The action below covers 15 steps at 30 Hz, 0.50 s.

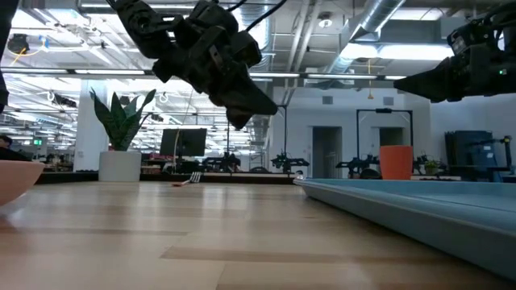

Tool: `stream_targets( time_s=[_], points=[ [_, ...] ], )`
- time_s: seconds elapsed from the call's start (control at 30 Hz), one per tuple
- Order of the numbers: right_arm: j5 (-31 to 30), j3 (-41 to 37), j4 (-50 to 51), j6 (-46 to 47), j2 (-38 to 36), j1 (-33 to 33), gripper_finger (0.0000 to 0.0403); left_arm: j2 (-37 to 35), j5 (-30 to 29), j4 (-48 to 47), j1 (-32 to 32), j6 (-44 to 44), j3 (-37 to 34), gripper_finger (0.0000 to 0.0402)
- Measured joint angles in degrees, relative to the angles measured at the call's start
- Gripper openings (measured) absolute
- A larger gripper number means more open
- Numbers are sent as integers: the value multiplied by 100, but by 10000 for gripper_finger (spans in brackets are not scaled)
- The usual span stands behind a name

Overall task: Pick and place plate/cup/fork/spoon on tray
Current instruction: Move the blue serving tray to the center of the table

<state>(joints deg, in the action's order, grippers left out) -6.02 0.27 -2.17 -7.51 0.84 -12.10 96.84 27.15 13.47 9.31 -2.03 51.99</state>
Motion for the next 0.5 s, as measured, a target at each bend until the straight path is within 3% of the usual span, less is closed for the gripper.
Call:
stream_targets(
  time_s=[0.3,0.5],
  points=[
    [0,2,0,0,0,0,48,-2,-168,-414,-84,-71,419,0],
    [0,0,-2,0,-2,0,48,441,-144,-498,-195,-138,714,0]
  ],
)
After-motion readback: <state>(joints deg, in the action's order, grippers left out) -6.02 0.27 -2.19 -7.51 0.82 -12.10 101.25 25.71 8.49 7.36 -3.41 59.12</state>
